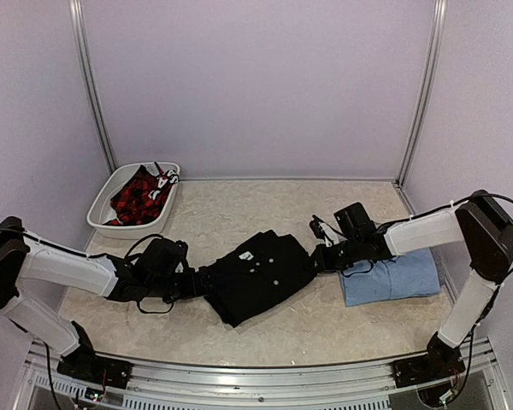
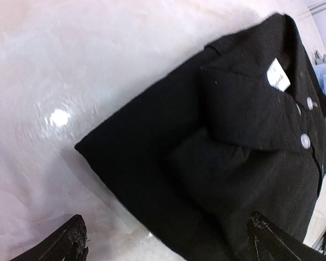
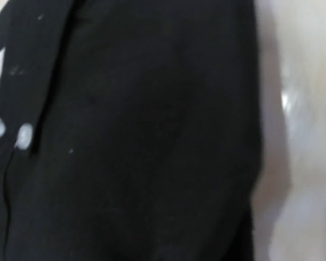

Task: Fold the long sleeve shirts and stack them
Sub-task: Rotate the square-folded shirt at the center of the board, then pick up the square-folded shirt from the center of the board.

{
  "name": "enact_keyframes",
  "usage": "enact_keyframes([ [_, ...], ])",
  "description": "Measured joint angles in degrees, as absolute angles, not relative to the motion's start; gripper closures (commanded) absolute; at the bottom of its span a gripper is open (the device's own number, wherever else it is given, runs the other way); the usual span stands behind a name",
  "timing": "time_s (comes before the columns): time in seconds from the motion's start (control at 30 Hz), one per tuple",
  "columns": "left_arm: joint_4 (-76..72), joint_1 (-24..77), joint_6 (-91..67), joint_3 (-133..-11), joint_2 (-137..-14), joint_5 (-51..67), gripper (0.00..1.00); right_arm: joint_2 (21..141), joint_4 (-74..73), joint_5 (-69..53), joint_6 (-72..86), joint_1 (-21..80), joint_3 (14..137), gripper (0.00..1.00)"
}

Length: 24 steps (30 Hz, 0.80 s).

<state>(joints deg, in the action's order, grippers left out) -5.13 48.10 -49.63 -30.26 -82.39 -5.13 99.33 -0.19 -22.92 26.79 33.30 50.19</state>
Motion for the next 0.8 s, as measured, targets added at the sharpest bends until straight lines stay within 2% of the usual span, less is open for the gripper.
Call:
enact_keyframes([
  [0.1, -5.3, 45.4, -47.9, -32.0, -84.0, -4.7, 0.03, 94.9, 3.8, -19.5, 32.3, 37.7, 43.4, 0.81],
  [0.3, -6.0, 44.3, -46.4, -34.0, -85.9, -3.0, 0.02, 92.7, 5.9, -15.5, 38.5, 46.1, 39.1, 0.33],
  [0.37, -6.0, 44.3, -46.4, -34.0, -85.9, -2.7, 0.02, 91.3, 5.4, -14.5, 39.6, 46.7, 38.9, 0.23],
  [0.43, -6.0, 44.3, -46.5, -33.8, -85.7, -2.4, 0.02, 89.5, 4.4, -13.2, 39.4, 46.5, 39.0, 0.18],
  [0.53, -6.1, 44.3, -47.2, -32.5, -84.5, -2.2, 0.02, 87.9, 2.8, -12.6, 37.9, 45.2, 40.3, 0.15],
  [0.8, -8.1, 44.3, -50.0, -29.1, -81.9, -0.6, 0.05, 93.0, 3.5, -18.3, 34.9, 36.9, 42.3, 0.15],
])
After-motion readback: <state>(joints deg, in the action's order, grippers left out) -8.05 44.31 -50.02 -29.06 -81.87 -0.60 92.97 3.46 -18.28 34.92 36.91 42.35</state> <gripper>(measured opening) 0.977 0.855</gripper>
